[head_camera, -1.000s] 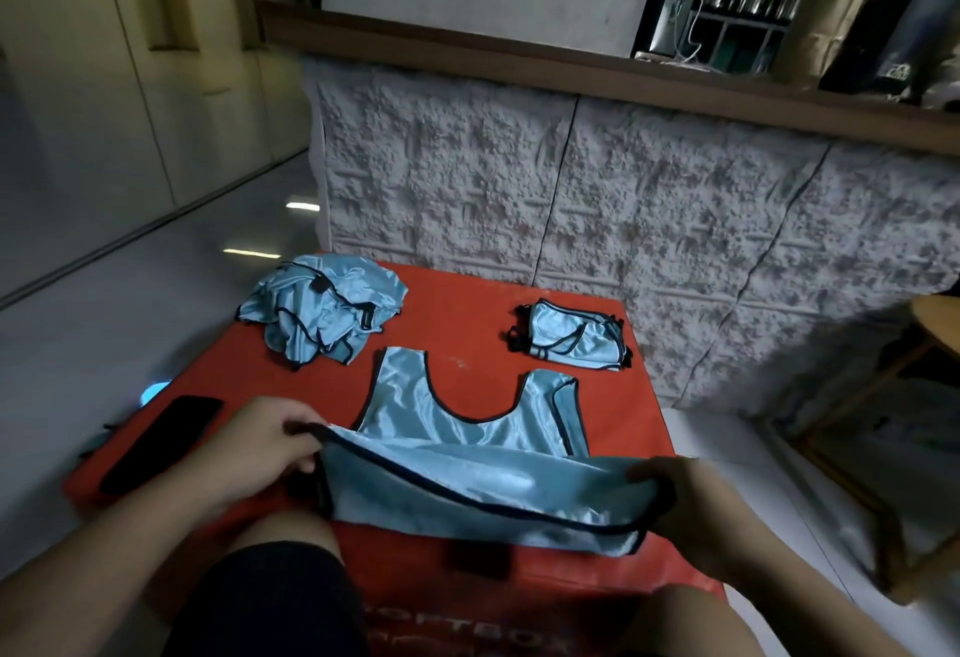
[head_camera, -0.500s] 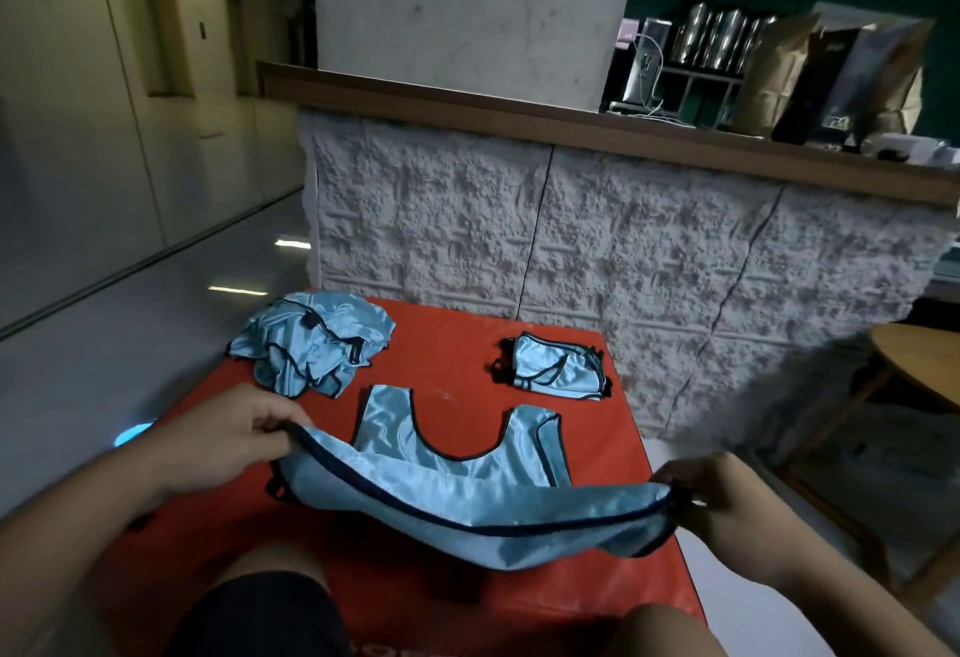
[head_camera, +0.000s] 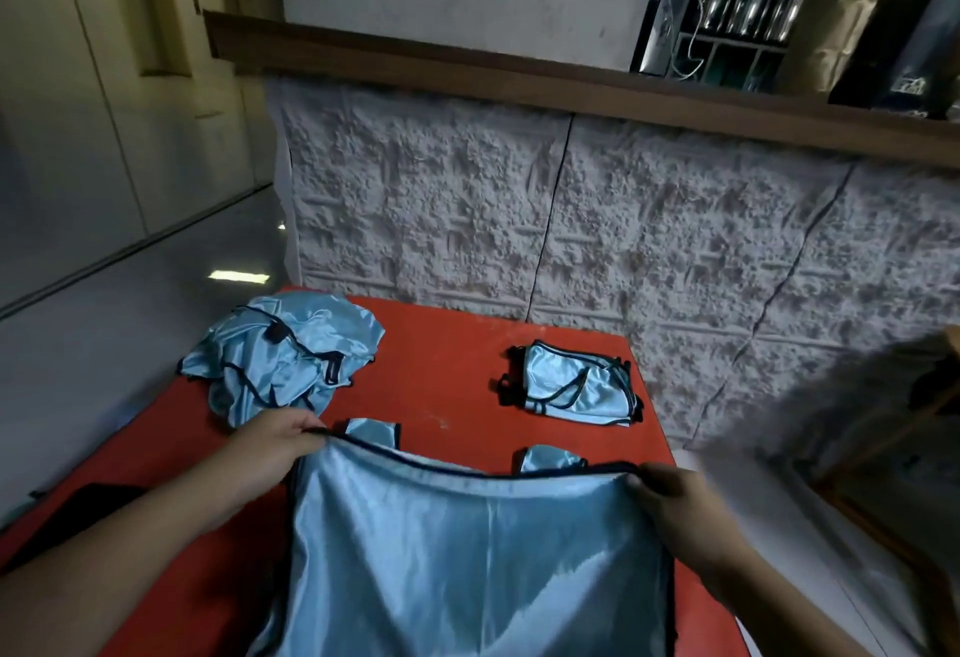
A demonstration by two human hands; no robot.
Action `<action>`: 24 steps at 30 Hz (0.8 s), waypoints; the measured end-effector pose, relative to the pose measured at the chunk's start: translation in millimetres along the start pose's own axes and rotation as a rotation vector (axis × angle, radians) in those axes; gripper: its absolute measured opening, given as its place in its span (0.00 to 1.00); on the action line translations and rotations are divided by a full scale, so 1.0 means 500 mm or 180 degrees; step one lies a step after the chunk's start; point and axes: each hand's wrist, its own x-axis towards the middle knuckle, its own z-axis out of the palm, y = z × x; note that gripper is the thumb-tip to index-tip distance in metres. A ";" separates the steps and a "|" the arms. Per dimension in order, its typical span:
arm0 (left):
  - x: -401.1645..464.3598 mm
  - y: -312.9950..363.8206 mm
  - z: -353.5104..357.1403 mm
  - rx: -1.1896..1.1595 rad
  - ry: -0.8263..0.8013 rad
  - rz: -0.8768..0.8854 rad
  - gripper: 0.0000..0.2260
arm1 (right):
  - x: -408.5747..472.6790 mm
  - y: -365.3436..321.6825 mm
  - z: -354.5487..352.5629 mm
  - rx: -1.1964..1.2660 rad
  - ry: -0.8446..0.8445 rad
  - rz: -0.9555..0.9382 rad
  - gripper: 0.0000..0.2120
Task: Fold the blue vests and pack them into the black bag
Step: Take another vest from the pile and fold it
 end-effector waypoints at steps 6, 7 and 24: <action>0.159 -0.050 0.069 -0.0056 0.0183 -0.0451 0.06 | 0.165 0.078 0.077 0.0128 0.0005 0.0712 0.15; 0.185 -0.063 0.080 0.0112 0.0186 -0.0452 0.07 | 0.194 0.091 0.092 0.0062 0.0017 0.0759 0.13; 0.082 -0.154 0.320 0.3164 -0.0056 0.0750 0.27 | 0.143 0.082 0.311 -0.2136 -0.0460 -0.0834 0.32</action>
